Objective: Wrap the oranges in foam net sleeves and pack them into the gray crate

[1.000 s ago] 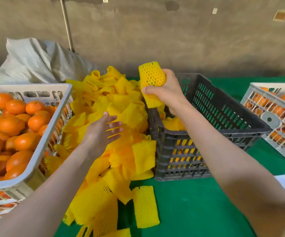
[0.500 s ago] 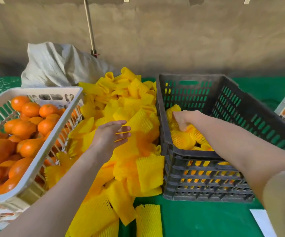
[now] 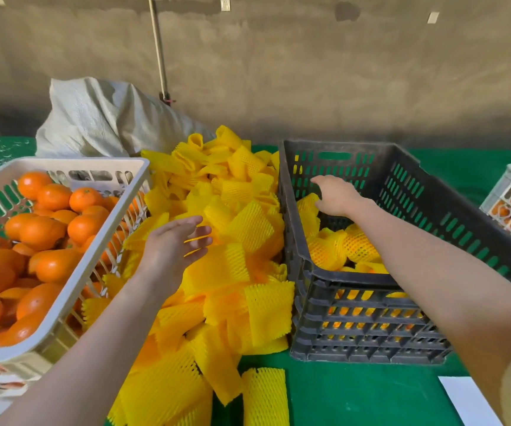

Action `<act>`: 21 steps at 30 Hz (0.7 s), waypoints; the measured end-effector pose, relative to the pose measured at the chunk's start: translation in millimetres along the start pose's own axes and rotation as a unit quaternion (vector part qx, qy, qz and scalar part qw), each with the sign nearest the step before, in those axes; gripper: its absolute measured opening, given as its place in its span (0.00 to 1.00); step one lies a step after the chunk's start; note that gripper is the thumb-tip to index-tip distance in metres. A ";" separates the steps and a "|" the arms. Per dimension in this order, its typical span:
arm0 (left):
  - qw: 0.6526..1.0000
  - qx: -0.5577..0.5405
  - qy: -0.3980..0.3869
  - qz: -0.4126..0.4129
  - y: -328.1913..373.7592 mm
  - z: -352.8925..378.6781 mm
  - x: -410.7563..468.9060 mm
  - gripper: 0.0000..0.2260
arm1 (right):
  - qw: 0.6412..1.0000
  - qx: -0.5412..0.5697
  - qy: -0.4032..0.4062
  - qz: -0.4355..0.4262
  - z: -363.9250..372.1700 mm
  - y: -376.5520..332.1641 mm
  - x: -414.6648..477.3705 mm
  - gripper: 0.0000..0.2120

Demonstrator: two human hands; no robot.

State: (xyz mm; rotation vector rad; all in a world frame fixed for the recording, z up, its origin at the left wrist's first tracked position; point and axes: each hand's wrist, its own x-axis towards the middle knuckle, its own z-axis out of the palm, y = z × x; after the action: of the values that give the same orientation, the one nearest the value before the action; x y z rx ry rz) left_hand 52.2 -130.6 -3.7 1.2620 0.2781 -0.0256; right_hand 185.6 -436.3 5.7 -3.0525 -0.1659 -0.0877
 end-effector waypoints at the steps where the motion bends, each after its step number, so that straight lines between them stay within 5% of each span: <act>1: 1.000 -0.003 -0.001 0.001 -0.4 -2.8 -0.6 0.05 | 0.999 0.029 0.037 0.000 -8.9 -6.1 -5.6 0.29; 7: 0.999 -0.035 -0.010 -0.004 3.7 -20.6 -6.8 0.05 | 0.955 0.161 0.231 -0.097 -55.6 -83.8 -58.6 0.18; 13: 0.997 -0.073 0.000 0.003 10.5 -38.6 -16.6 0.05 | 0.961 0.007 0.007 -0.276 -27.0 -182.3 -105.2 0.27; 18: 0.998 -0.068 0.004 0.009 14.1 -56.9 -25.8 0.05 | 0.976 -0.108 -0.087 -0.168 14.5 -208.0 -106.1 0.29; 21: 1.000 -0.018 0.015 0.013 12.5 -67.9 -32.6 0.07 | 0.986 -0.014 -0.081 -0.146 16.4 -204.3 -105.5 0.20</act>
State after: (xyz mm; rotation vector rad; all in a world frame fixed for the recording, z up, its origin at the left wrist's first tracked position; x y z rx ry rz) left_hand 9.8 -67.1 -3.4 1.2305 0.2865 0.0201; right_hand 59.2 -243.6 -0.8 -3.0374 -0.6284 0.1433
